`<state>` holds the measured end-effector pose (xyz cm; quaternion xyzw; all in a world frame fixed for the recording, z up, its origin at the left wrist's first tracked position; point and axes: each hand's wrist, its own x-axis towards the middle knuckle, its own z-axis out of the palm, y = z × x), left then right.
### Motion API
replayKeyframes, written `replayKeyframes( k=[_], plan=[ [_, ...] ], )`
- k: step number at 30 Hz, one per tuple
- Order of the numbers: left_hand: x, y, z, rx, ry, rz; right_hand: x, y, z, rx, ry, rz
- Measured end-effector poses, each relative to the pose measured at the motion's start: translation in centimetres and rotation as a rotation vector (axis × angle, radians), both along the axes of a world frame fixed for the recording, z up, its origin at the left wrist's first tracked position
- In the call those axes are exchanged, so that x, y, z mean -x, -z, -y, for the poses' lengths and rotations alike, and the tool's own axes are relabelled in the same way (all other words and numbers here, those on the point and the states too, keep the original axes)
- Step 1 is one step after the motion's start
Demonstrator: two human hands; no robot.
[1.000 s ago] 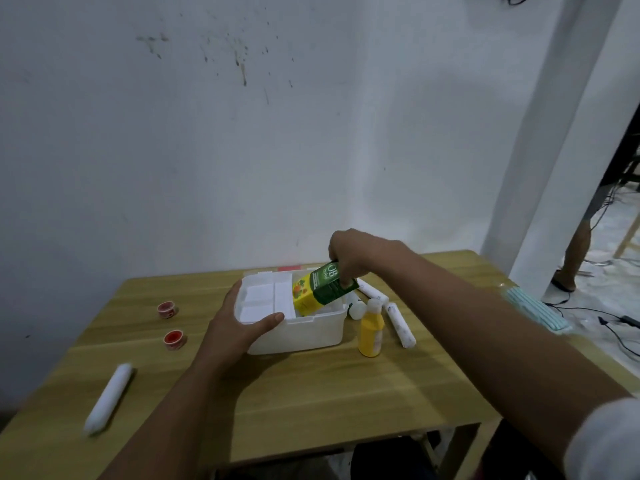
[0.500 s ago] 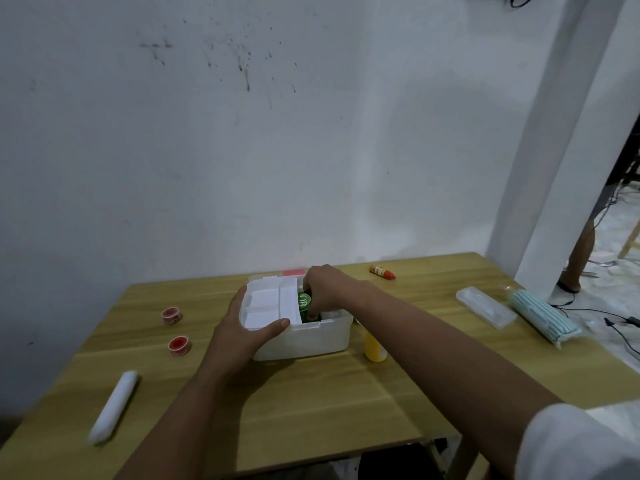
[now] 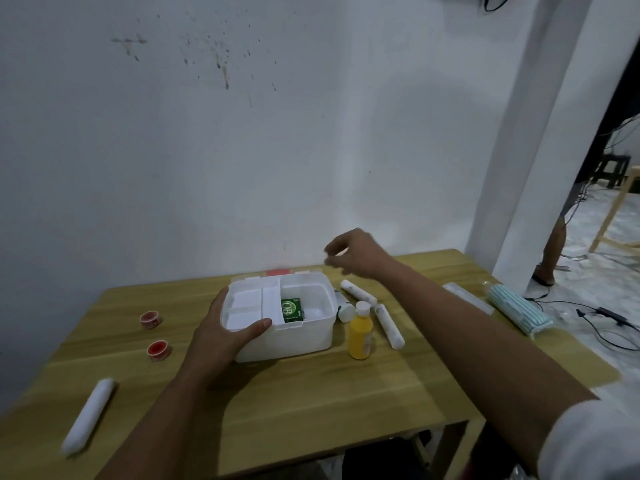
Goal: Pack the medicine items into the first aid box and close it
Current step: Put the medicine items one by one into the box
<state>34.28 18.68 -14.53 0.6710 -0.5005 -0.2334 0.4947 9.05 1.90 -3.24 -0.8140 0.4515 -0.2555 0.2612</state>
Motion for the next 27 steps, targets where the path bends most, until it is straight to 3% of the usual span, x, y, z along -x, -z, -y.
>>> replayKeyframes(
  k=[2, 6, 8, 13, 21, 27],
  plan=[
    [-0.1, 0.1, -0.1, 0.007, 0.006, 0.001, 3.5, -0.2, 1.6, 0.071, 0.151, -0.073],
    [0.4, -0.2, -0.1, 0.026, 0.004, -0.004, 10.7, 2.2, 3.9, 0.053, 0.411, -0.537],
    [0.6, -0.3, -0.1, 0.038, 0.006, -0.003, 13.3, 3.5, 3.5, 0.003, 0.461, -0.708],
    [0.3, -0.1, 0.0, 0.026, 0.001, -0.001, 17.0, 7.1, 4.1, -0.143, 0.525, -0.924],
    [0.1, 0.0, 0.0, -0.002, 0.003, 0.006, 16.9, 10.4, 8.2, -0.225, 0.491, -0.907],
    [0.1, 0.0, -0.1, -0.010, -0.002, 0.004, 13.8, 4.6, 0.9, -0.220, 0.358, -0.993]
  ],
)
